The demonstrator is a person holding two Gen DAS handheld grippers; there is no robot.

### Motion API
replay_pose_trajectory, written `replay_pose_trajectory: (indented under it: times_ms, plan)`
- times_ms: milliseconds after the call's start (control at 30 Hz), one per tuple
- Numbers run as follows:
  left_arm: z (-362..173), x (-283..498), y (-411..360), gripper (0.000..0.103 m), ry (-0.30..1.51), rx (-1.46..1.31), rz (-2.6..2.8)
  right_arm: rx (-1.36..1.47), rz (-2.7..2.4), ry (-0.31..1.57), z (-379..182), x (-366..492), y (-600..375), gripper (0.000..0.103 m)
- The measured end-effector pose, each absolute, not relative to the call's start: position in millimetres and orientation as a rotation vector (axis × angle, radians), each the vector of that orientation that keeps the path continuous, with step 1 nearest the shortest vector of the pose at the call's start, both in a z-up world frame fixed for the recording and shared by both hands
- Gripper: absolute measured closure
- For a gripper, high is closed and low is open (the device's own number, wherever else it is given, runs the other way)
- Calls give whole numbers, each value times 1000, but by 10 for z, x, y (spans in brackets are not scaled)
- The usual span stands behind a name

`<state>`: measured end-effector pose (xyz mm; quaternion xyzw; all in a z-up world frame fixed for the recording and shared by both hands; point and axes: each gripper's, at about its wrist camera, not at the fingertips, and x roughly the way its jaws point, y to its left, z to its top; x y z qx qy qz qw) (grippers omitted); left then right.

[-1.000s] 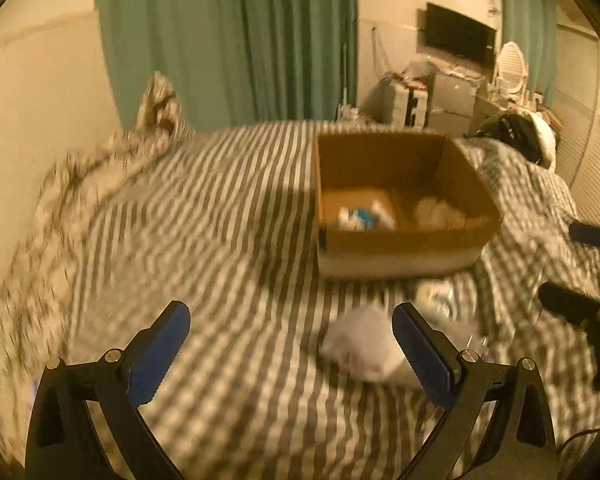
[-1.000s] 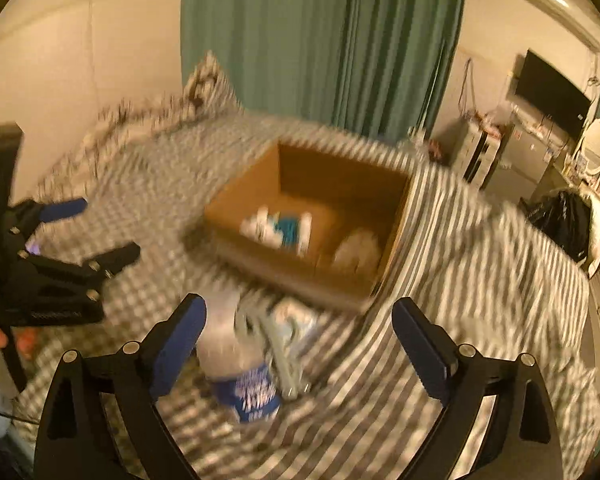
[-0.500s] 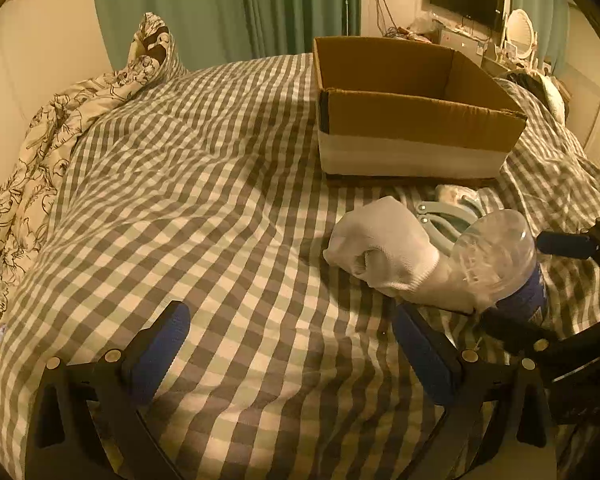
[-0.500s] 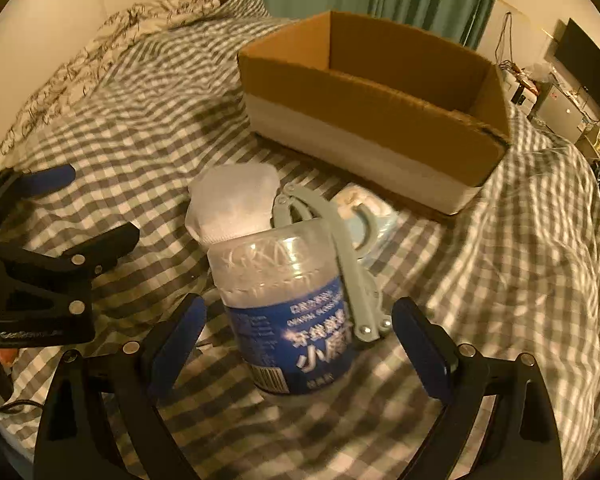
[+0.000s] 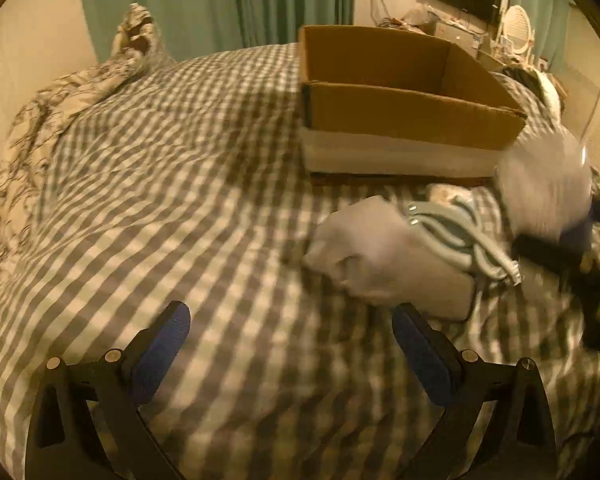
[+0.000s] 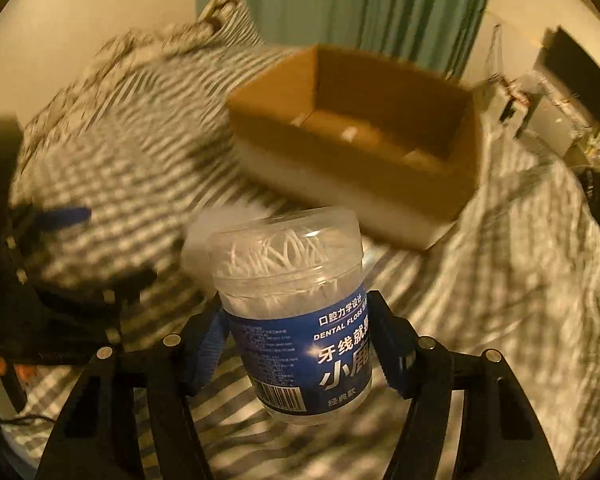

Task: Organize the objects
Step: 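Grasp the white sock with the left tool while the right tool grasps the floss jar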

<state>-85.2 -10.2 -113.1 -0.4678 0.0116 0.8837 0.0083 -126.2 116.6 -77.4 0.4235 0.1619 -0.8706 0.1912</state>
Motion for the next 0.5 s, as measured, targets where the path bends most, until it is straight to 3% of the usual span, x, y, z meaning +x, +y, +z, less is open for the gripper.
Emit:
replay_pose_trajectory:
  times_ms: [133,500]
  plan:
    - [-1161,-1025,80,0,20,-1462,2713,1174,-2536,412,-631,-1452,1311,38]
    - [-1512,-1418,223,0,-91,-1562,2600,1281,-2513,282,-906,-1571,1509,38]
